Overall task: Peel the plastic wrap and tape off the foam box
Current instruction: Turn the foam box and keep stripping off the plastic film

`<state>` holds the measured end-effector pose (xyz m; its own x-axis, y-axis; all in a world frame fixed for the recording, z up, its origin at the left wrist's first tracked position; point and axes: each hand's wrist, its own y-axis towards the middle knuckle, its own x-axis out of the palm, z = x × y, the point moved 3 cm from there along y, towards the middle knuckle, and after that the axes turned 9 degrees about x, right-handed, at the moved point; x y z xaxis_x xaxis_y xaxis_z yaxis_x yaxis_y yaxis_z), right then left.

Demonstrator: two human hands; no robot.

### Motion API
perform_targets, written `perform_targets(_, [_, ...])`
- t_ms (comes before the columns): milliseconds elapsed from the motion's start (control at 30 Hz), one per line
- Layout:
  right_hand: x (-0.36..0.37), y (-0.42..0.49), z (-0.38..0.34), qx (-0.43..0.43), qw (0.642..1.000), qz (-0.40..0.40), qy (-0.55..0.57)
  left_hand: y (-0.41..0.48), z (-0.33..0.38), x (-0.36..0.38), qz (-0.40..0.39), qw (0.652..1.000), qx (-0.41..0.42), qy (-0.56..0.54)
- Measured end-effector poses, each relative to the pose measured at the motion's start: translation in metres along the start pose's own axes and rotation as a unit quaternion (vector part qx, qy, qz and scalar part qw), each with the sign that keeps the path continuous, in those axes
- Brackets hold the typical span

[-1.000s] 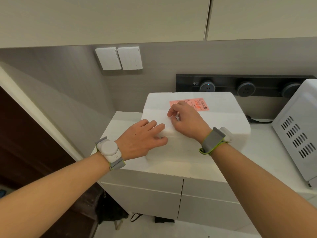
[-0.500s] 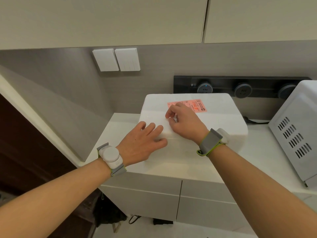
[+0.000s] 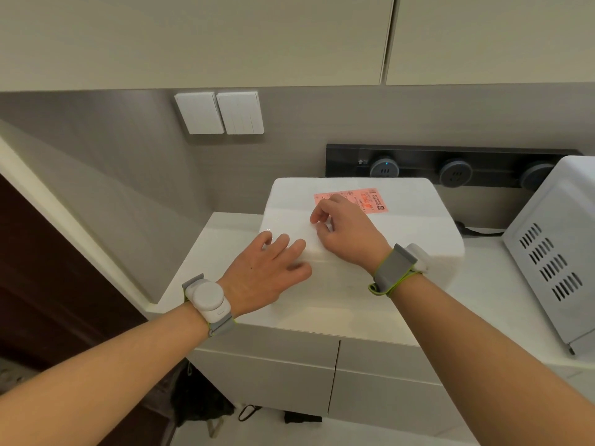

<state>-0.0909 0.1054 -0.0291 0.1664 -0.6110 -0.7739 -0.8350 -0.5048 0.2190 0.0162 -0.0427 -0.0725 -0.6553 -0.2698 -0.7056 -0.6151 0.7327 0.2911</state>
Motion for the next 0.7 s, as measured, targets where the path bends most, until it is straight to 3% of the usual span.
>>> perform_targets(167, [0.0, 0.0, 0.0, 0.003, 1.0, -0.007, -0.004, 0.0, 0.003, -0.006, 0.014, 0.999, -0.038, -0.013])
perform_targets(300, [0.001, 0.0, 0.001, 0.001, 1.0, -0.005, -0.006, -0.019, 0.029, -0.012, 0.063, 0.973, -0.201, -0.092])
perform_targets(467, [0.002, 0.001, 0.001, 0.0, 1.0, 0.003, -0.002, -0.022, 0.065, -0.007, 0.106, 0.837, -0.462, -0.273])
perform_targets(600, [0.002, 0.001, 0.0, -0.004, 1.0, 0.006, -0.009, -0.01, 0.066, 0.0, 0.173, 0.722, -0.57, -0.352])
perform_targets(700, [0.001, 0.001, 0.001, -0.006, 1.0, 0.014, -0.009, -0.003, 0.067, 0.004, 0.182, 0.678, -0.607, -0.372])
